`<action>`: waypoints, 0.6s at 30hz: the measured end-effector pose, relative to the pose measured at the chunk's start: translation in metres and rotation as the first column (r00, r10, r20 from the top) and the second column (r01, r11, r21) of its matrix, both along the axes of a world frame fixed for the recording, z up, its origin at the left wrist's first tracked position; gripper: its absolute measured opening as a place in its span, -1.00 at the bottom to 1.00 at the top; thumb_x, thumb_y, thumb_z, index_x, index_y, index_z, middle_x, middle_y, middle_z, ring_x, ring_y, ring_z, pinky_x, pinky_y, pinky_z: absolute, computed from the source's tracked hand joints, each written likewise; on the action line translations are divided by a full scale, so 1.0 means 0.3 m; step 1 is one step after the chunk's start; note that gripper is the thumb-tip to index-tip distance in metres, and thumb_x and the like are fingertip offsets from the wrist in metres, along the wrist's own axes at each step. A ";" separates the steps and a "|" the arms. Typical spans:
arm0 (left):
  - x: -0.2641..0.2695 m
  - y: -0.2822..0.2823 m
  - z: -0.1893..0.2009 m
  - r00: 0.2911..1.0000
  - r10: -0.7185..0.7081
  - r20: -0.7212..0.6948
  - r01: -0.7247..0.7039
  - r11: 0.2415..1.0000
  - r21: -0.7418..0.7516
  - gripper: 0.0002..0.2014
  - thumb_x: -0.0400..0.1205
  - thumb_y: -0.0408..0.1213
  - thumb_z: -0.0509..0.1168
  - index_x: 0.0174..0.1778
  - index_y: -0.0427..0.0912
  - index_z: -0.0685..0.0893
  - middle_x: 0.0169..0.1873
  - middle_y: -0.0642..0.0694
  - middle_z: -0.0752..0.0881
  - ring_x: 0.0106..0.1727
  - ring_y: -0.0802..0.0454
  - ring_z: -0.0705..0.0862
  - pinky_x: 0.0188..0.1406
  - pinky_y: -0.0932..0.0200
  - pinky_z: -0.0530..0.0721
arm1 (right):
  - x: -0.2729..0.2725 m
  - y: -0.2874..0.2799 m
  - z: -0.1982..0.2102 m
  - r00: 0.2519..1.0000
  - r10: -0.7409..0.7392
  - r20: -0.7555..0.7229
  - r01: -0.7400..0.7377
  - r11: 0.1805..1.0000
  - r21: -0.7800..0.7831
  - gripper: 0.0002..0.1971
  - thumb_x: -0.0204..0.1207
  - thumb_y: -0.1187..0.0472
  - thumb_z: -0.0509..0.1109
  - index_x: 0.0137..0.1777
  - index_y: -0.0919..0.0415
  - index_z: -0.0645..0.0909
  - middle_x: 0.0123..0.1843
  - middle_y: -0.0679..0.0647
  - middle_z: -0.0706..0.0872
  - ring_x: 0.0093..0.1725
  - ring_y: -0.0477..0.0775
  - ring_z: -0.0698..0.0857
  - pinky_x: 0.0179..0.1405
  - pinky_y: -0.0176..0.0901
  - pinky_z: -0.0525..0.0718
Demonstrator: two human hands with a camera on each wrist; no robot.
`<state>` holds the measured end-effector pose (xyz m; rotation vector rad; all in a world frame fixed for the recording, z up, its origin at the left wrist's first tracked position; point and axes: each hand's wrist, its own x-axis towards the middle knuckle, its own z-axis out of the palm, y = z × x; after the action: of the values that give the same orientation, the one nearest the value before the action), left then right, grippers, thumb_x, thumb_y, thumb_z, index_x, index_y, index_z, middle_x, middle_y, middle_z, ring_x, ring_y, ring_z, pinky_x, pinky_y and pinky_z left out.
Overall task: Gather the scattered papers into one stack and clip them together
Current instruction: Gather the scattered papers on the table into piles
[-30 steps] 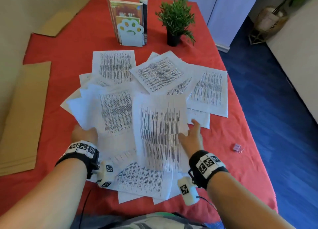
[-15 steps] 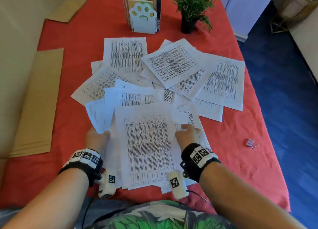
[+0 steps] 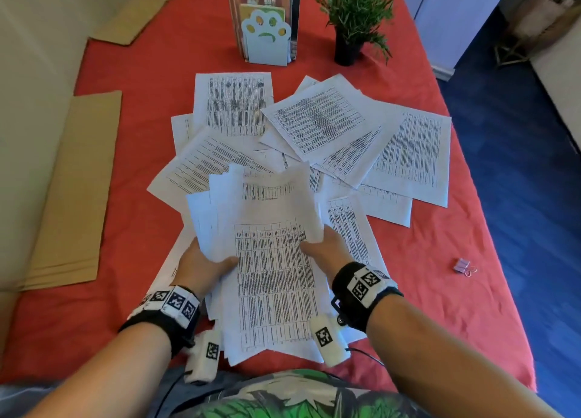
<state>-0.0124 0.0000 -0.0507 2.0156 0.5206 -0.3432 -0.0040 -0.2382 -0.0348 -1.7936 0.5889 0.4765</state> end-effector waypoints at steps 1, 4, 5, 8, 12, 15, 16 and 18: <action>-0.002 -0.005 0.001 0.999 0.030 -0.023 -0.032 0.997 -0.074 -0.49 0.42 -0.29 0.55 0.27 -0.14 0.56 0.12 -0.11 0.71 0.12 -0.15 0.68 0.19 -0.11 0.62 | -0.003 -0.007 0.005 1.000 0.005 0.028 -0.006 0.999 0.033 -0.56 0.46 0.36 0.45 0.34 0.25 0.51 0.01 0.17 0.71 -0.03 0.19 0.71 0.13 0.11 0.74; 0.000 -0.005 -0.001 0.987 0.145 -0.067 -0.158 0.942 -0.296 -0.63 0.44 -0.22 0.51 0.15 -0.07 0.65 0.04 -0.10 0.80 0.07 -0.21 0.75 0.19 -0.32 0.64 | 0.000 -0.050 0.006 0.993 -0.107 0.056 0.094 0.977 0.194 -0.37 0.42 0.28 0.55 0.47 0.13 0.38 0.21 0.16 0.70 0.18 0.21 0.71 0.35 0.23 0.63; 0.002 -0.003 -0.003 0.984 0.167 -0.059 -0.177 0.920 -0.349 -0.66 0.46 -0.22 0.49 0.14 -0.04 0.66 0.04 -0.10 0.81 0.08 -0.20 0.76 0.20 -0.34 0.63 | 0.005 -0.070 0.005 0.988 -0.145 0.051 0.129 0.963 0.237 -0.29 0.35 0.18 0.61 0.47 0.10 0.38 0.26 0.18 0.70 0.23 0.22 0.71 0.37 0.26 0.61; 0.014 -0.030 0.009 0.977 0.212 -0.021 -0.198 0.870 -0.452 -0.80 0.61 -0.32 0.36 0.14 -0.04 0.66 0.05 -0.10 0.81 0.10 -0.14 0.77 0.22 -0.22 0.64 | 0.023 -0.108 0.013 0.994 -0.094 0.048 0.076 0.953 0.295 -0.20 0.18 0.00 0.66 0.44 0.03 0.43 0.22 0.19 0.75 0.21 0.25 0.75 0.26 0.36 0.67; 0.044 -0.122 0.046 0.981 0.190 -0.034 -0.184 0.870 -0.458 -0.66 0.69 -0.03 0.21 0.31 -0.12 0.57 0.16 -0.09 0.75 0.15 -0.14 0.74 0.11 -0.09 0.71 | 0.067 -0.121 0.048 0.981 -0.015 0.192 -0.010 0.992 0.127 -0.46 0.45 0.31 0.49 0.39 0.01 0.44 0.07 0.12 0.73 0.07 0.20 0.74 0.12 0.14 0.74; 0.112 -0.127 0.042 0.982 0.181 -0.057 -0.188 0.966 -0.176 -0.47 0.68 0.17 0.00 0.46 -0.07 0.46 0.39 -0.08 0.56 0.33 -0.12 0.56 0.32 -0.01 0.51 | 0.112 -0.157 0.074 0.970 0.024 0.241 0.003 0.994 -0.112 -0.53 0.46 0.39 0.39 0.32 0.01 0.47 -0.08 0.08 0.66 -0.10 0.19 0.71 -0.11 0.06 0.78; 0.137 -0.115 0.036 0.984 0.176 -0.027 -0.176 0.984 -0.017 -0.50 0.69 0.07 0.05 0.47 -0.12 0.46 0.47 -0.17 0.49 0.40 -0.19 0.50 0.39 -0.04 0.45 | 0.118 -0.175 0.076 0.972 0.026 0.232 0.009 0.989 -0.148 -0.52 0.46 0.40 0.39 0.35 0.05 0.47 -0.06 0.10 0.66 -0.10 0.19 0.71 -0.13 0.05 0.78; 0.174 -0.092 0.032 0.980 0.197 -0.018 -0.184 0.943 0.278 -0.50 0.66 -0.04 0.18 0.49 -0.18 0.43 0.51 -0.29 0.39 0.48 -0.31 0.38 0.45 -0.15 0.37 | 0.115 -0.207 0.072 0.979 0.033 0.201 0.003 0.985 -0.175 -0.53 0.46 0.40 0.40 0.37 0.11 0.48 -0.03 0.15 0.67 -0.08 0.20 0.72 -0.10 0.06 0.79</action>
<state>0.0399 -0.0275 -0.0411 2.2047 0.8241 -0.2063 0.0306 -0.3002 -0.0131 -1.9867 0.4862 0.2529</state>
